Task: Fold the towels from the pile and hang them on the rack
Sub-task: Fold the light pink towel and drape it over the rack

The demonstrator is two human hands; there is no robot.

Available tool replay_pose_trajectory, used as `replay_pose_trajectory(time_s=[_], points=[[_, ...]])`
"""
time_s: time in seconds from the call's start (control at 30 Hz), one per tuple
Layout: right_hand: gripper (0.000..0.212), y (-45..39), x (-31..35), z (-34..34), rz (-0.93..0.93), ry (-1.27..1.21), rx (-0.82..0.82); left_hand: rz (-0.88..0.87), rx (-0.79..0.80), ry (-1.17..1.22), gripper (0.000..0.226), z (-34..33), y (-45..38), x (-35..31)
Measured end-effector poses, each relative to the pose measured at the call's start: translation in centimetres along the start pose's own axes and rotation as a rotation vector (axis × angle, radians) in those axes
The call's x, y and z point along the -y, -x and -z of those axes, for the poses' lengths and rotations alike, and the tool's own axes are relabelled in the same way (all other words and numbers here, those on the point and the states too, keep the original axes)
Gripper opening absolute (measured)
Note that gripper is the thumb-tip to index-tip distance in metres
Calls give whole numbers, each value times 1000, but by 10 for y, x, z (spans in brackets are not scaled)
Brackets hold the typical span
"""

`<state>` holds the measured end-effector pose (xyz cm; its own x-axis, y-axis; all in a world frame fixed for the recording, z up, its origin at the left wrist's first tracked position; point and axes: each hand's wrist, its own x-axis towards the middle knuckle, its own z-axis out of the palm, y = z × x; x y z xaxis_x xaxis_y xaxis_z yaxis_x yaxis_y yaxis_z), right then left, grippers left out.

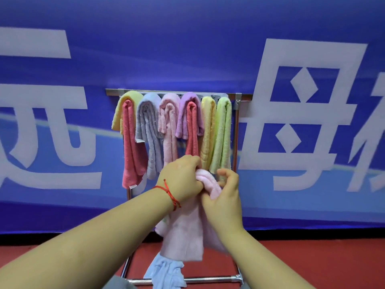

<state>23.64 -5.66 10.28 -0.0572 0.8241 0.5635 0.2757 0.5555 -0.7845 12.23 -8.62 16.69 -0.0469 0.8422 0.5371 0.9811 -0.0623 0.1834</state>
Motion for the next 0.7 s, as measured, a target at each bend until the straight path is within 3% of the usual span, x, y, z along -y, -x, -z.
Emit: replay_pose_trajectory(time_s=[0.17, 0.37, 0.63, 0.7], points=[[33, -27, 3, 11, 3, 276, 217, -65, 46, -161, 21, 0, -8, -5], [42, -63, 4, 13, 7, 548, 299, -44, 156, -491, 24, -7, -32, -5], [5, -127, 13, 11, -43, 690, 362, 135, 179, -333, 27, -4, -88, -8], [13, -145, 15, 10, -37, 726, 363, 140, 182, -322, 28, -6, -104, -5]])
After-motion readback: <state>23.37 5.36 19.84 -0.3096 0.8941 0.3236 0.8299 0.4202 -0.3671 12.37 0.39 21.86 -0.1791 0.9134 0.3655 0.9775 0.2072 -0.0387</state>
